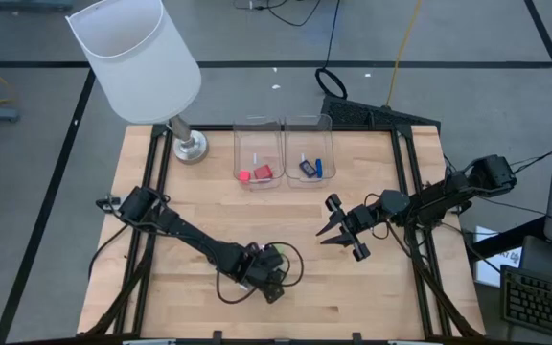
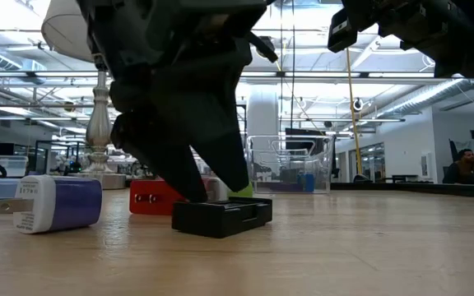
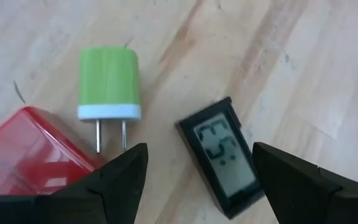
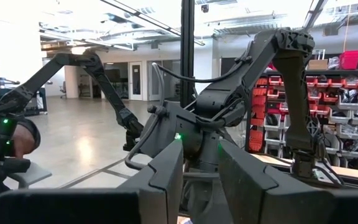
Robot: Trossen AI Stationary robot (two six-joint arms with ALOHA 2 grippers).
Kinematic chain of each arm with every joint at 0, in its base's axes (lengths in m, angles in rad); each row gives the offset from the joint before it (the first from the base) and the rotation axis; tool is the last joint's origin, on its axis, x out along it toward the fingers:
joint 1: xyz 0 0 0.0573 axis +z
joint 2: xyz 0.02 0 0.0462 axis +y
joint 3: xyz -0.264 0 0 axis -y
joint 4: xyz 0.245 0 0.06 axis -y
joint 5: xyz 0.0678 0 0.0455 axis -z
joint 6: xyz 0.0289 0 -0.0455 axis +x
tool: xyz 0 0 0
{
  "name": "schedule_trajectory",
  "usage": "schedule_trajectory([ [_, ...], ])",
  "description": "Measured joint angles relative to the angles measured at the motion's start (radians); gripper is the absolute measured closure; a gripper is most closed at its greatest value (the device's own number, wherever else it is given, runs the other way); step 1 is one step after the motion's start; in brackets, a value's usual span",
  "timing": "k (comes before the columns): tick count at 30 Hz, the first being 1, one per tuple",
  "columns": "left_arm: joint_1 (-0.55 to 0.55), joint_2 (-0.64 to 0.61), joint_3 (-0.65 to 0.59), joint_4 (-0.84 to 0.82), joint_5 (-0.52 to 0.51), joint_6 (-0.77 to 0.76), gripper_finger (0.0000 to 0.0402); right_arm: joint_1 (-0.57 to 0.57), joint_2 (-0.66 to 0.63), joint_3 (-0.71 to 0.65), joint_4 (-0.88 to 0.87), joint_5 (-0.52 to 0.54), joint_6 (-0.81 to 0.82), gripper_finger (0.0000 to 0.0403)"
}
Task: Pick & Place Office items
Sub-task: Put the black timer into the right transparent bin
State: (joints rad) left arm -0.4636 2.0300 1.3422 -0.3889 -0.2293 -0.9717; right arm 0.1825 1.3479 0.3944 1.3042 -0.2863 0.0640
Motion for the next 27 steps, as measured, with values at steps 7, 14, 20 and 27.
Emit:
schedule_trajectory([
  [7,-0.017,0.0,0.0,0.003,-0.007,-0.059,0.0108,0.0,0.0,0.0,0.0,0.003,-0.005,0.0312],
  [14,-0.041,0.011,0.003,0.089,-0.012,-0.058,0.0108,0.0,0.0,0.0,0.0,0.005,-0.005,0.0312],
  [20,-0.045,0.036,0.002,0.066,-0.028,-0.063,0.0108,-0.003,0.0,0.001,-0.015,0.031,-0.01,0.0312],
  [27,-0.037,0.043,0.007,-0.052,-0.061,-0.098,0.0108,-0.007,0.0,0.001,-0.024,0.029,-0.016,0.0312],
])
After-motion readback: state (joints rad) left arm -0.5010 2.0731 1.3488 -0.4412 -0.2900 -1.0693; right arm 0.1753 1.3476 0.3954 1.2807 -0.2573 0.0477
